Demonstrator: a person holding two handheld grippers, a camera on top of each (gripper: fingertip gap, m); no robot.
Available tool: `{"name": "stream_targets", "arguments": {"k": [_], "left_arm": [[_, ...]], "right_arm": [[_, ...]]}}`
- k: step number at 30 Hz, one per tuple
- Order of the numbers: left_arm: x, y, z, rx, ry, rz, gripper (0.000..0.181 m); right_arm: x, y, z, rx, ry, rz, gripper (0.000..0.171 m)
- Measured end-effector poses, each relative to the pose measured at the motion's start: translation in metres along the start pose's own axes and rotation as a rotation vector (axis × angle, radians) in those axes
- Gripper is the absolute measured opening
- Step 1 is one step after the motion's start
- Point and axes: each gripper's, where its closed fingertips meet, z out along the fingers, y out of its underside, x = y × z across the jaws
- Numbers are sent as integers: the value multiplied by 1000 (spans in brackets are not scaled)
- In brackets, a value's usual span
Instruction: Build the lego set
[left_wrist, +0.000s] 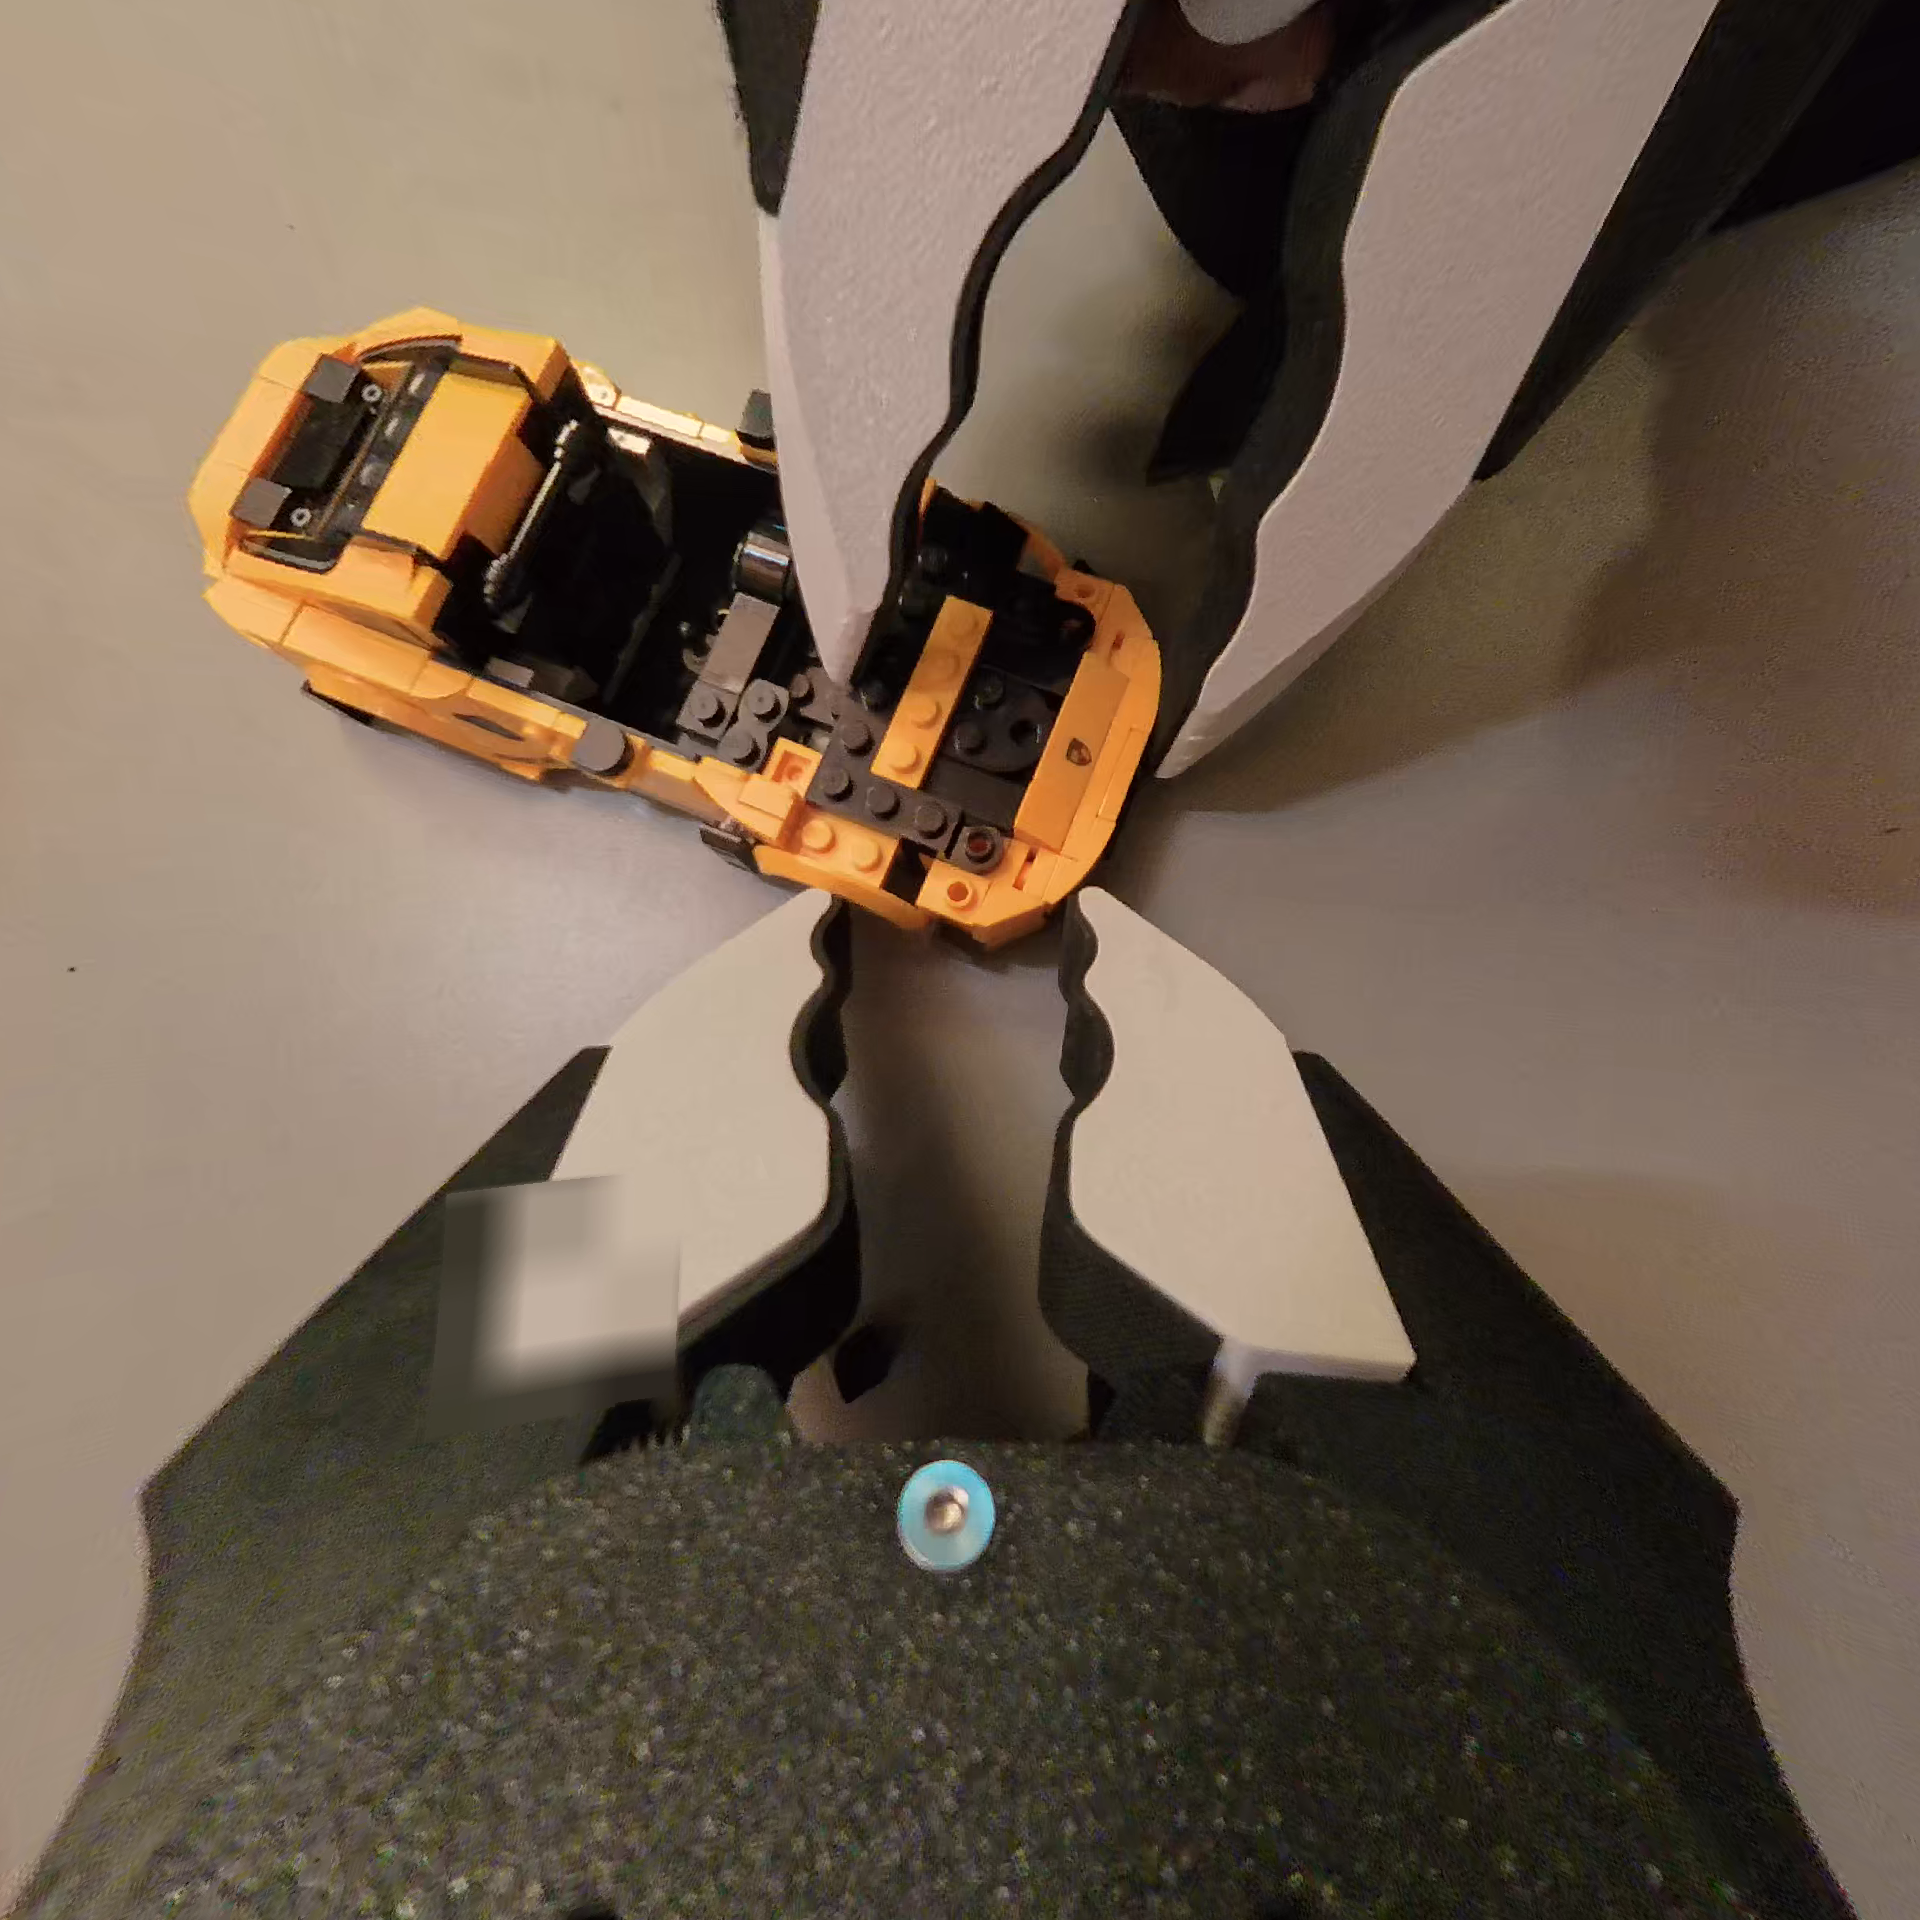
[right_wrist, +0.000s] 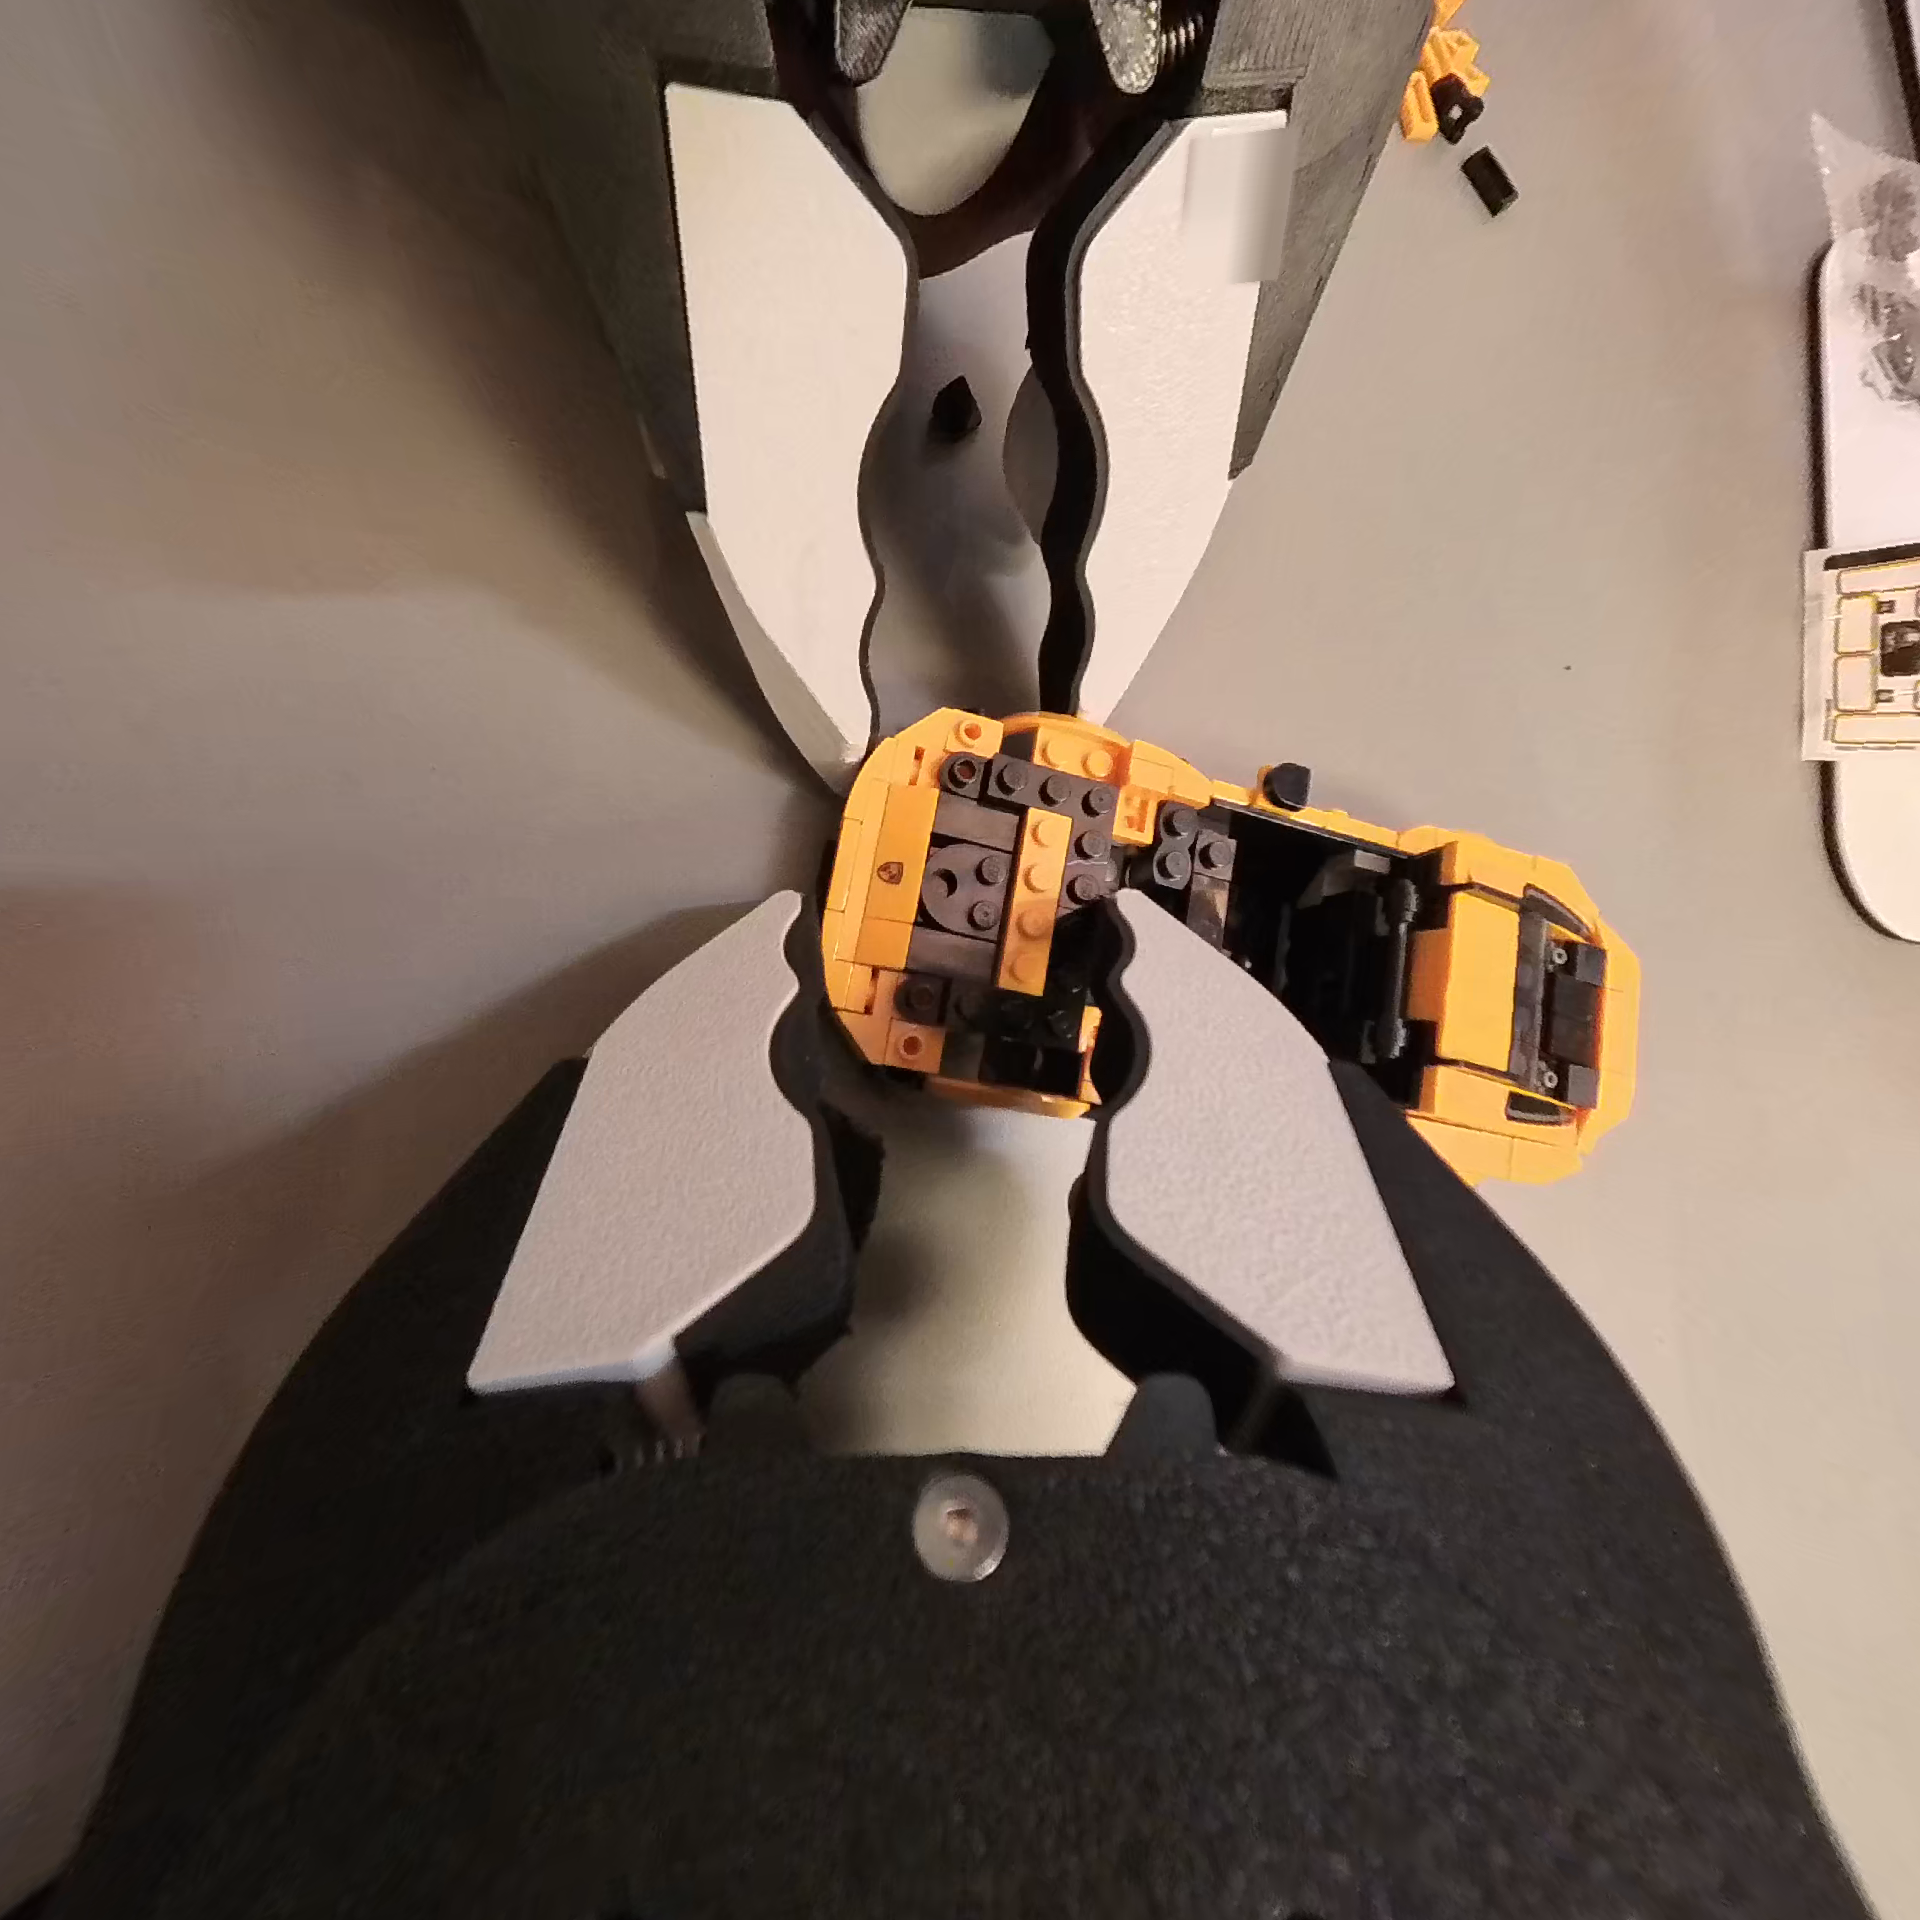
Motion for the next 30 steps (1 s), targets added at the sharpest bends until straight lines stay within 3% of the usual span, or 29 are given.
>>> {"name": "stream_targets", "arguments": {"k": [5, 7, 10, 18, 24, 30], "left_arm": [[0, 0, 0, 14, 7, 4, 37], [-3, 1, -2, 14, 1, 7, 41], [-3, 3, -2, 22, 29, -6, 46], [-2, 2, 1, 0, 53, -35, 65], [2, -6, 9, -3, -11, -137, 85], [-4, -9, 13, 12, -67, -167, 74]], "right_arm": [[0, -1, -1, 16, 18, 25, 50], [1, -4, -7, 65, 8, 52, 65], [6, -12, -28, 190, -44, 104, 68], [84, 43, -43, 250, -85, 219, 77], [117, 46, -16, 280, -298, 248, 79], [98, 38, -4, 235, -486, 151, 75]]}}
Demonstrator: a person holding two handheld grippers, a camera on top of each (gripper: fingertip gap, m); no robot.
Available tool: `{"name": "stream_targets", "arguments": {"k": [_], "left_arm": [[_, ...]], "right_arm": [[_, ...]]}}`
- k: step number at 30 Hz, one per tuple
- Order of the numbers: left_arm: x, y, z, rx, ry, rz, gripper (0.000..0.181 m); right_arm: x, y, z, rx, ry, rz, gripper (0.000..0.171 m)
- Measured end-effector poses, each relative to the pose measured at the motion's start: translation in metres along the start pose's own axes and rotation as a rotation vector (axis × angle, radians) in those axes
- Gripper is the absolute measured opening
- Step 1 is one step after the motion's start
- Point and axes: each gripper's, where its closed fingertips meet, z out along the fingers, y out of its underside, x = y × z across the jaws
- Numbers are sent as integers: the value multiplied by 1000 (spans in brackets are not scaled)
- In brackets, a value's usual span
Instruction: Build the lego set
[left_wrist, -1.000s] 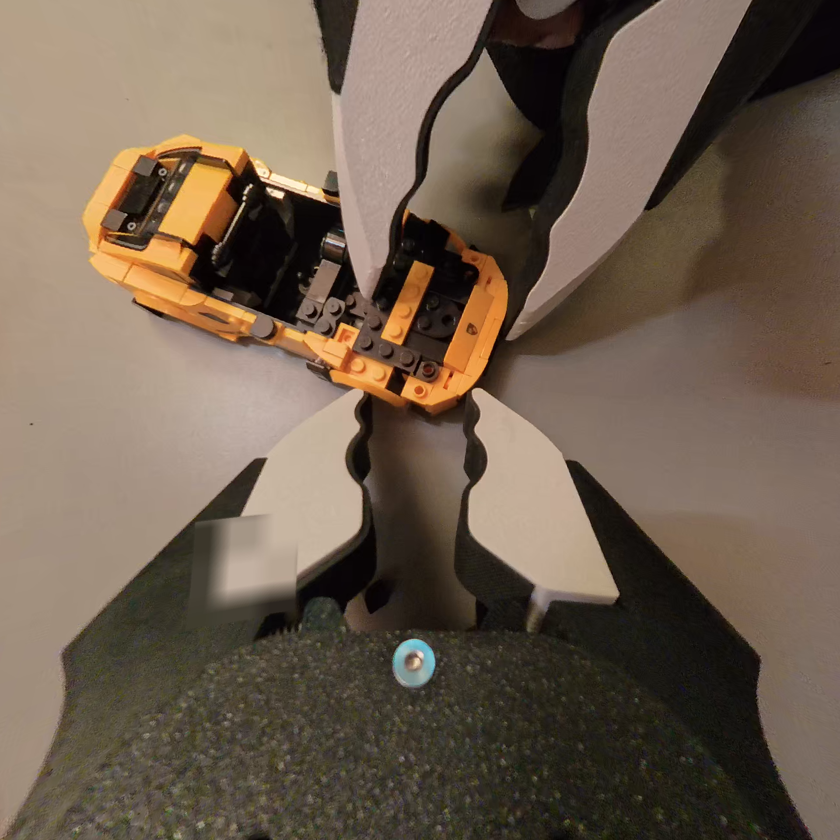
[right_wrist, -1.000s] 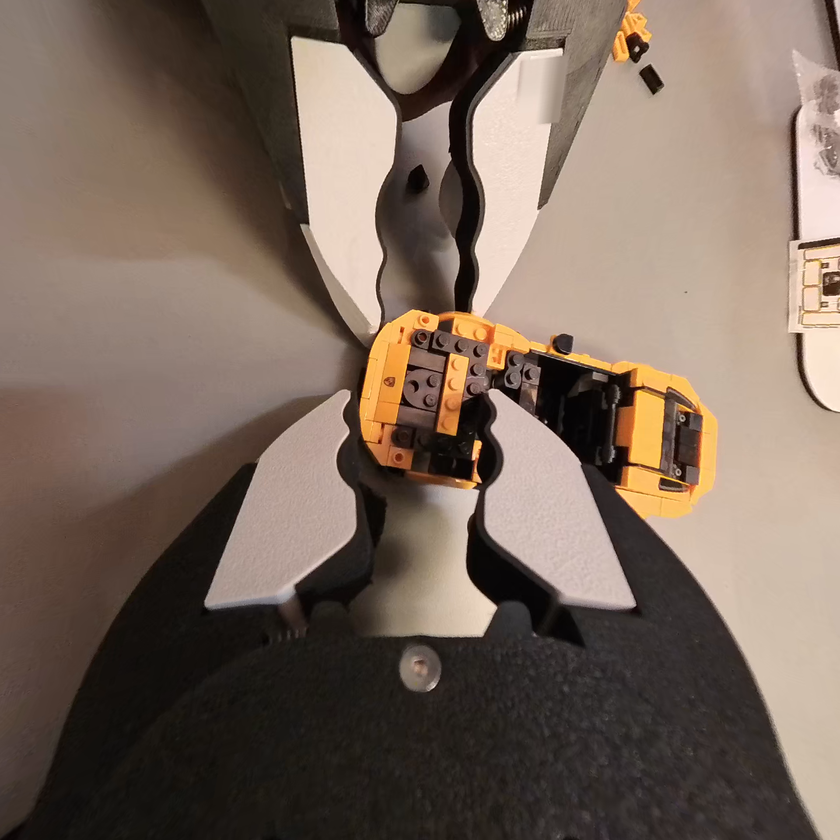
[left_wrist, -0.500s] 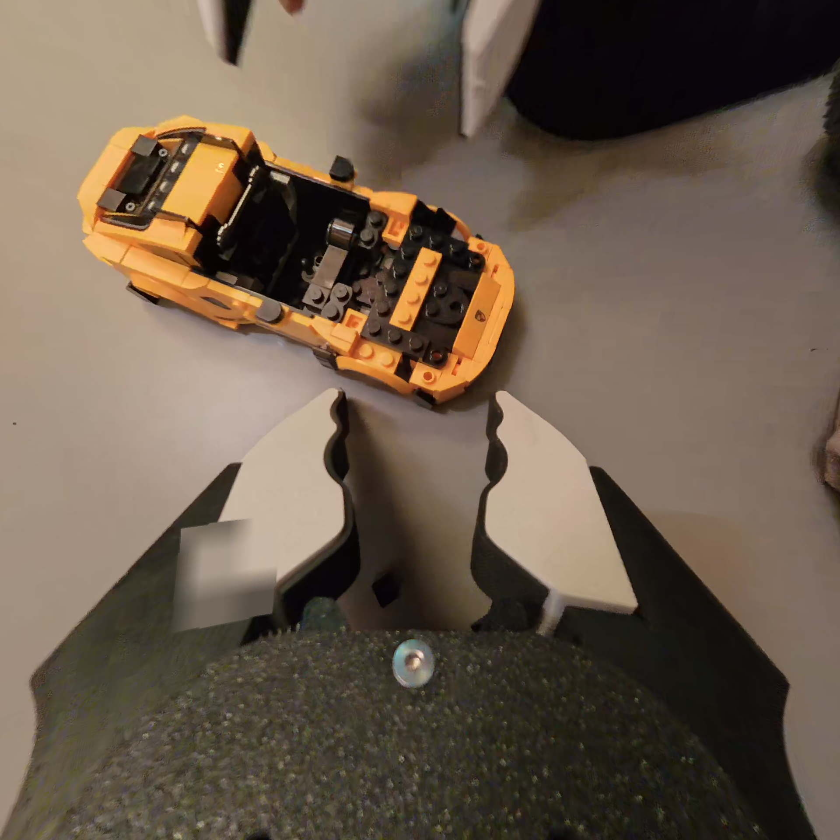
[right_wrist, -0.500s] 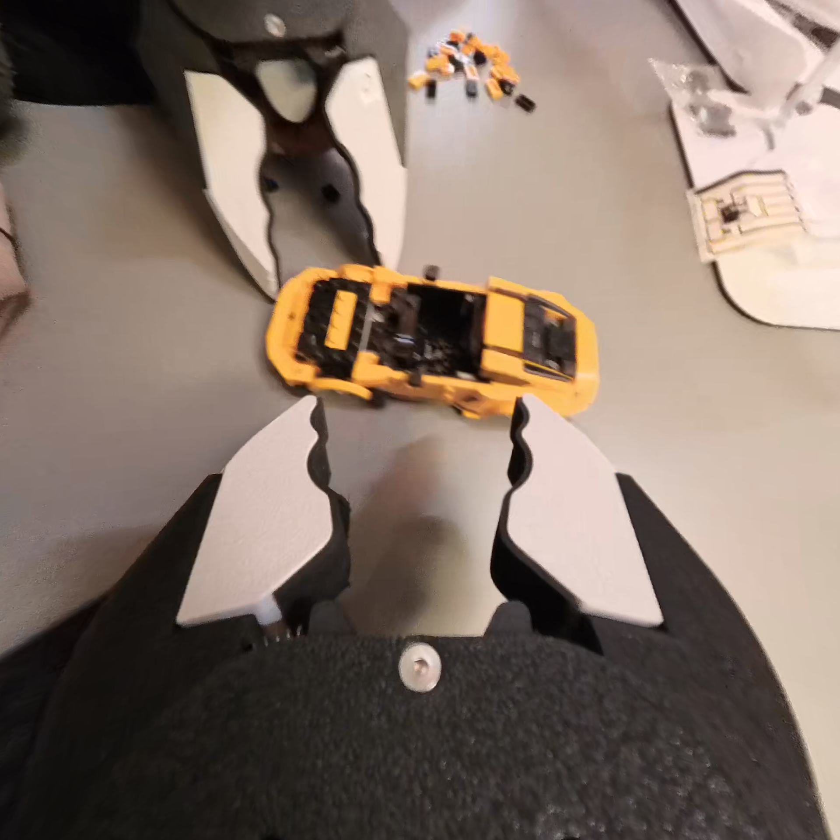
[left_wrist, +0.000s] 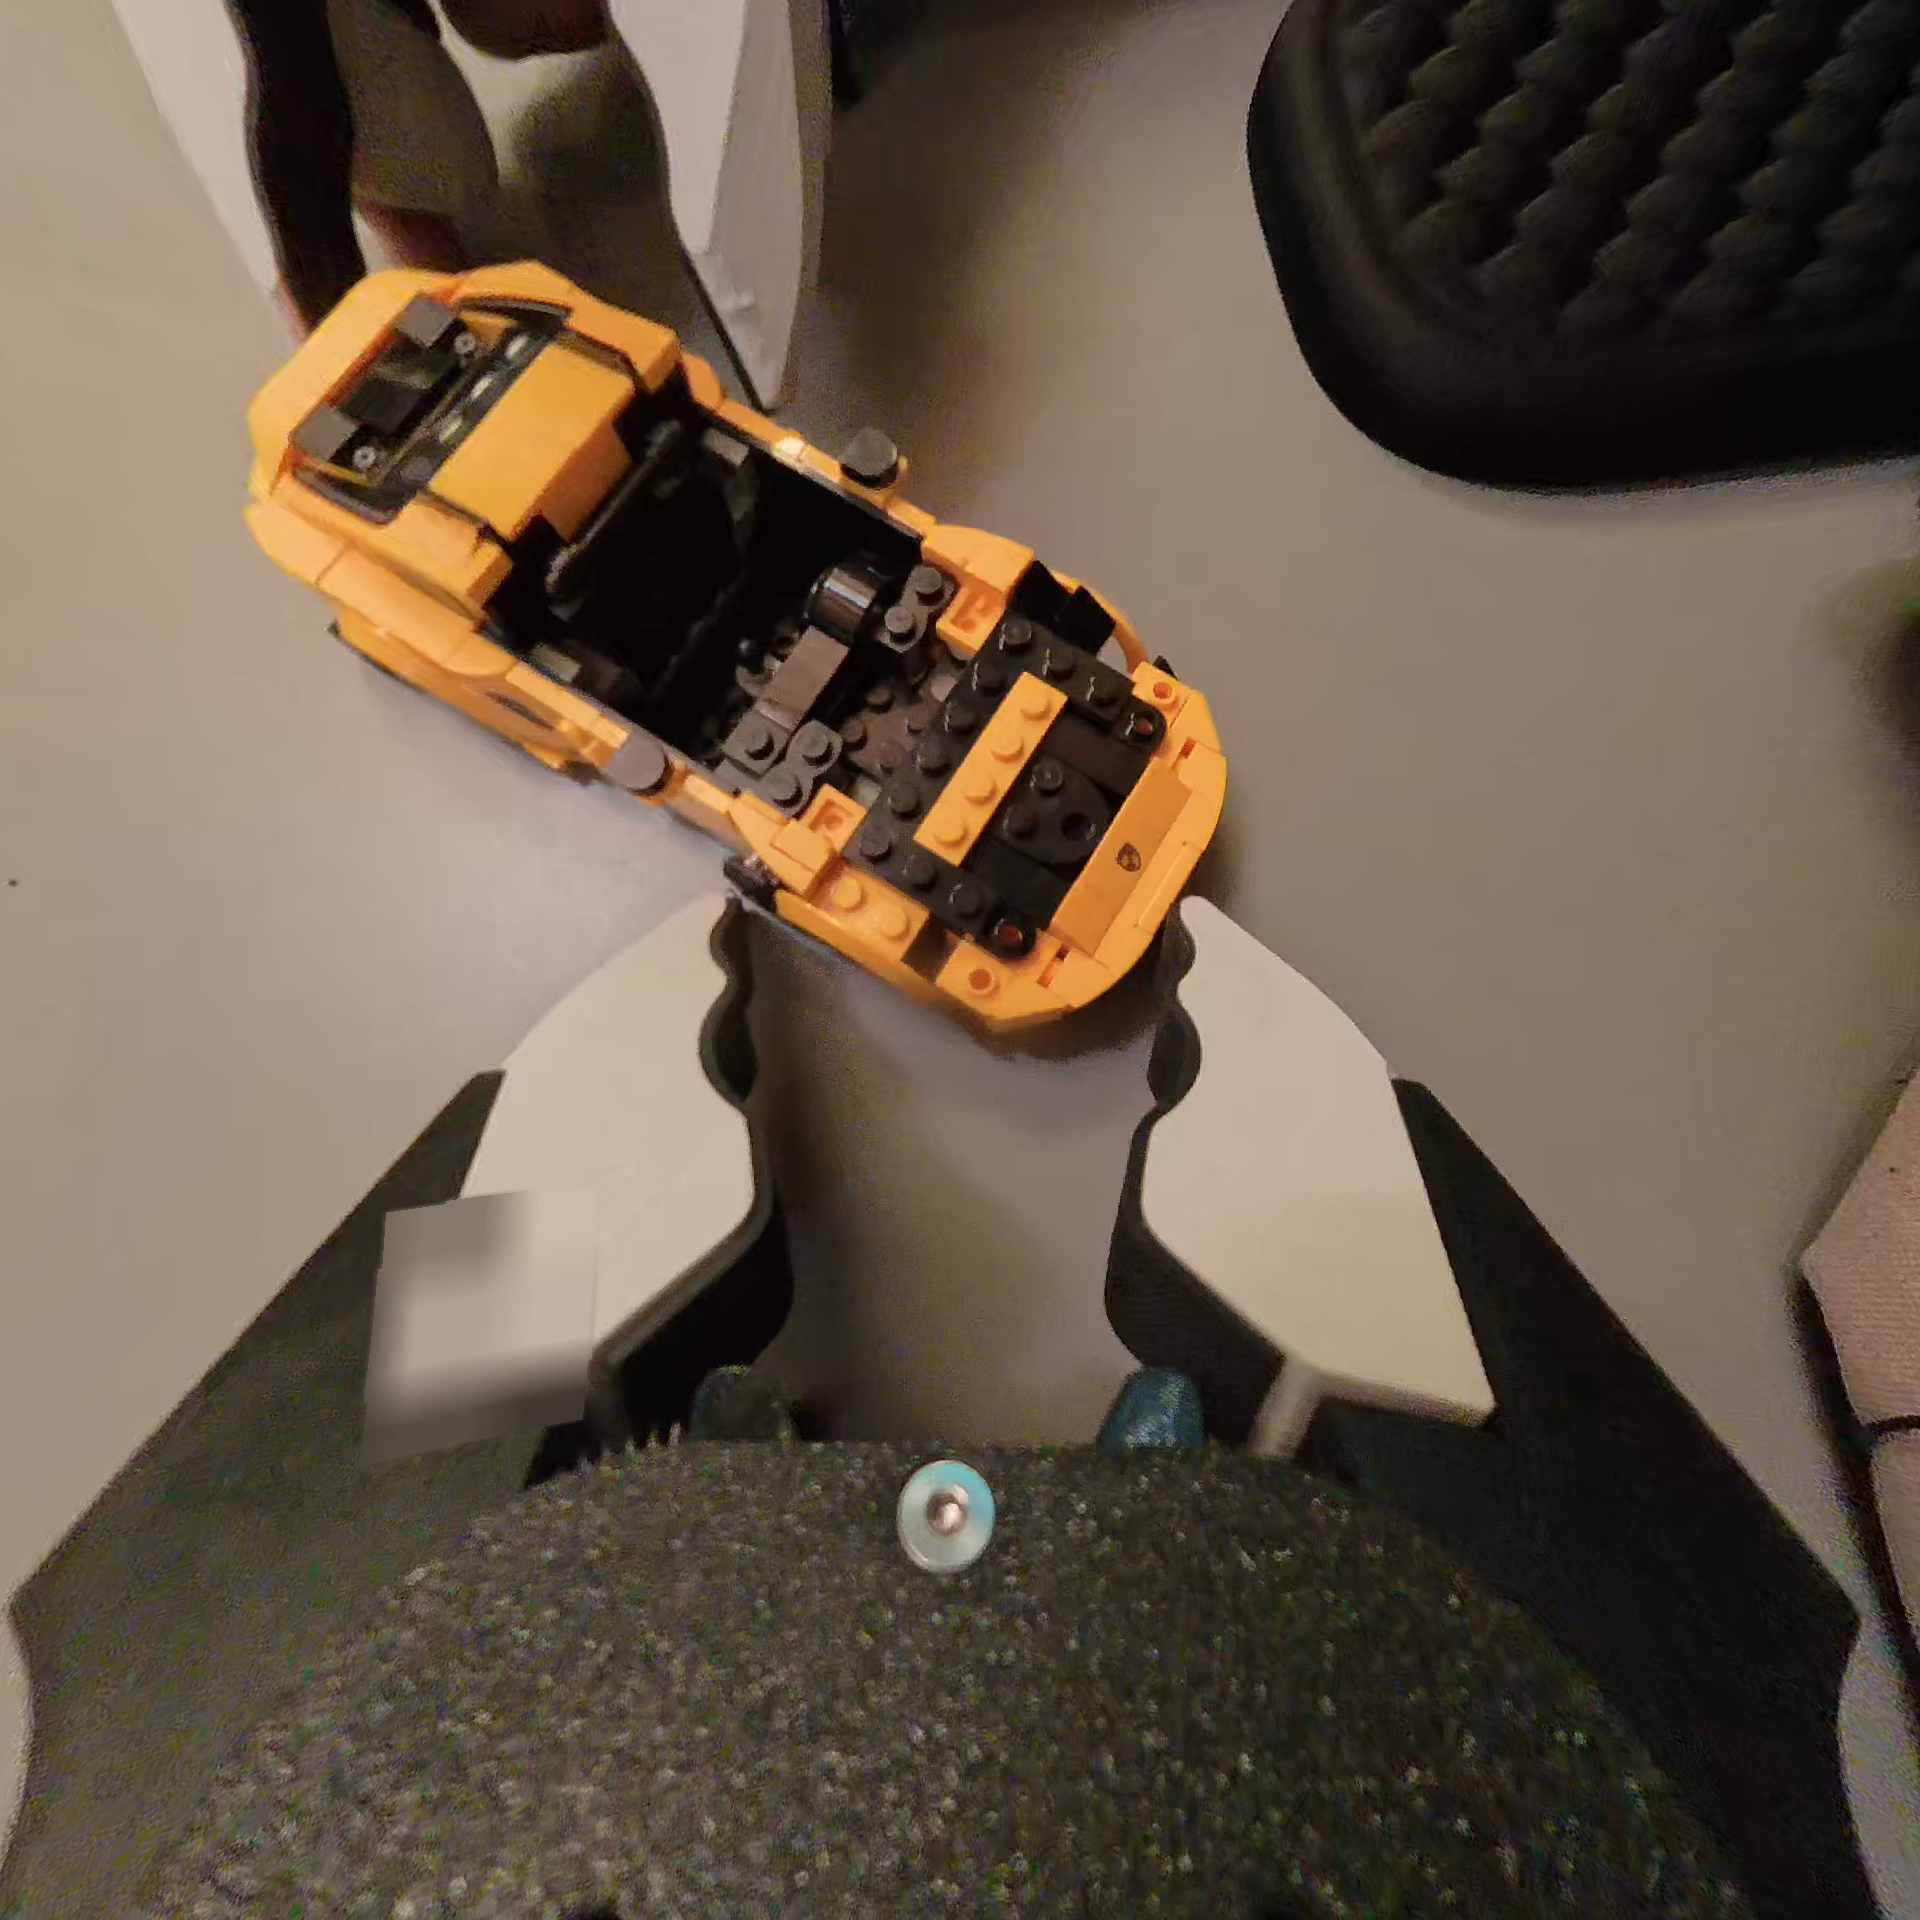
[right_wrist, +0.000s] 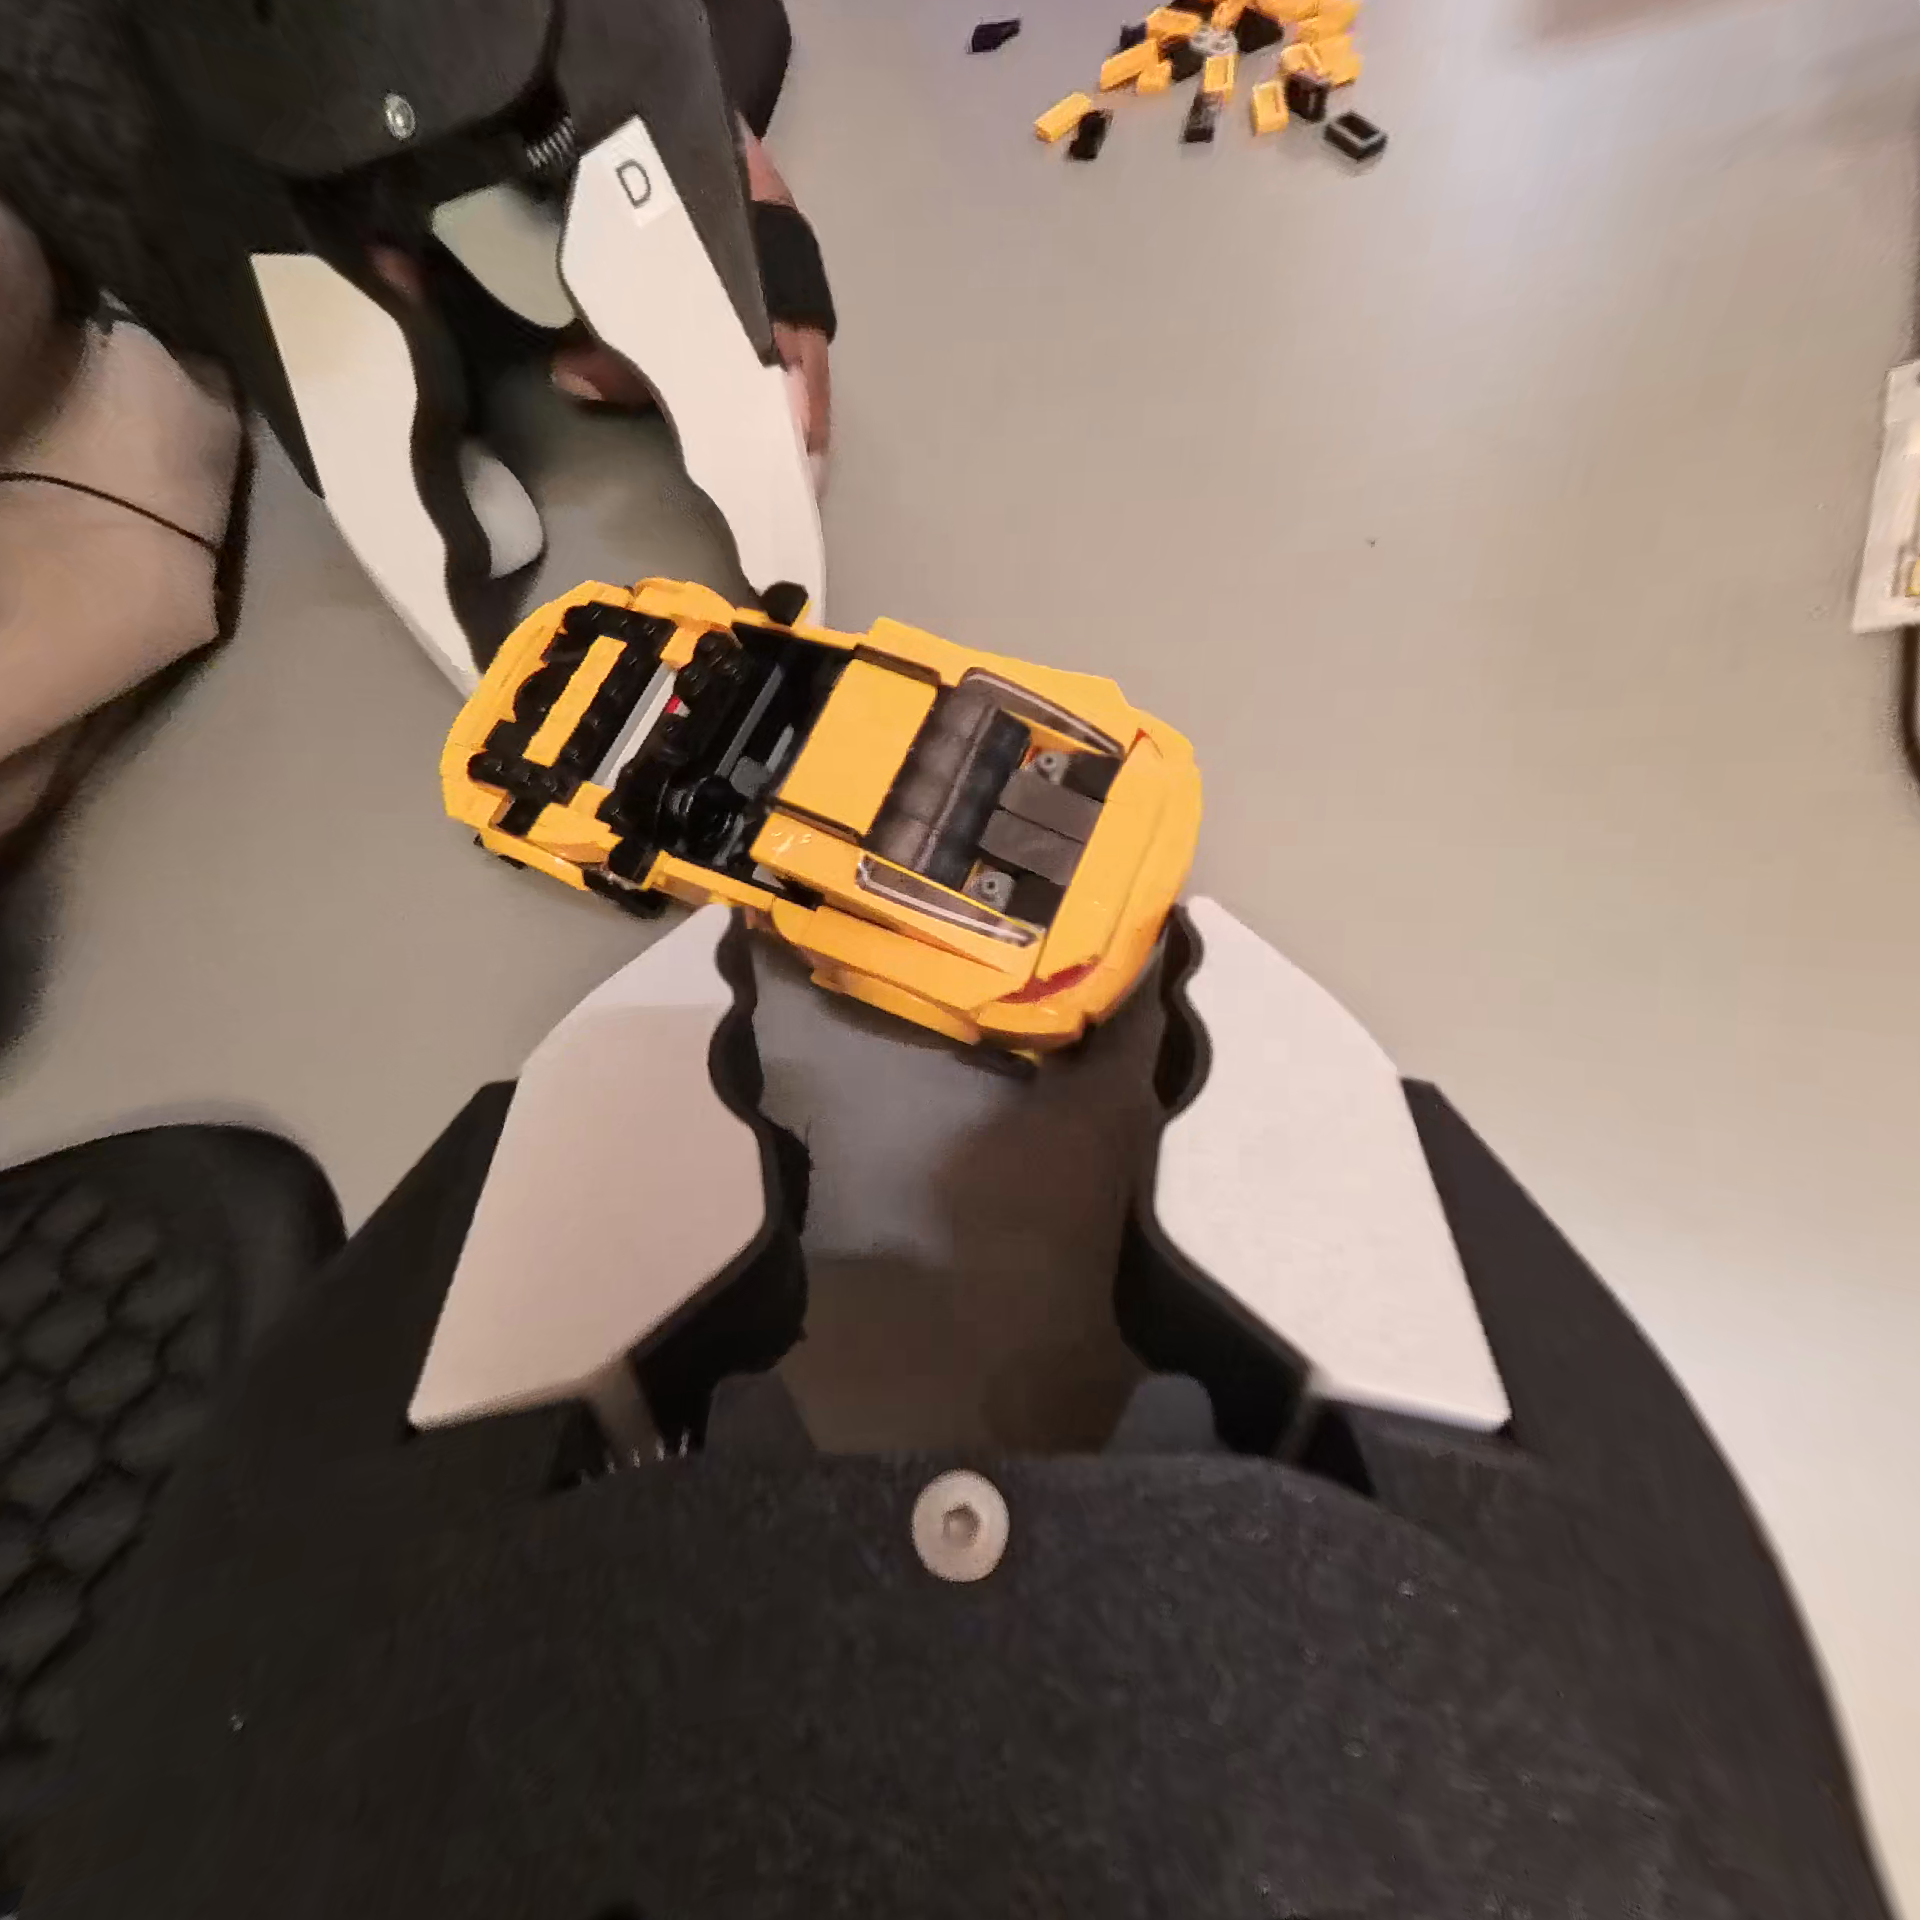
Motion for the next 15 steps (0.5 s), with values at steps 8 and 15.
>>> {"name": "stream_targets", "arguments": {"k": [8, 15], "left_arm": [[3, -1, 2, -4, 38, 53, 76], [5, -1, 3, 0, 67, 80, 77]], "right_arm": [[-3, 2, 3, -22, 36, -46, 75], [-4, 3, 5, -29, 50, -55, 75]]}}
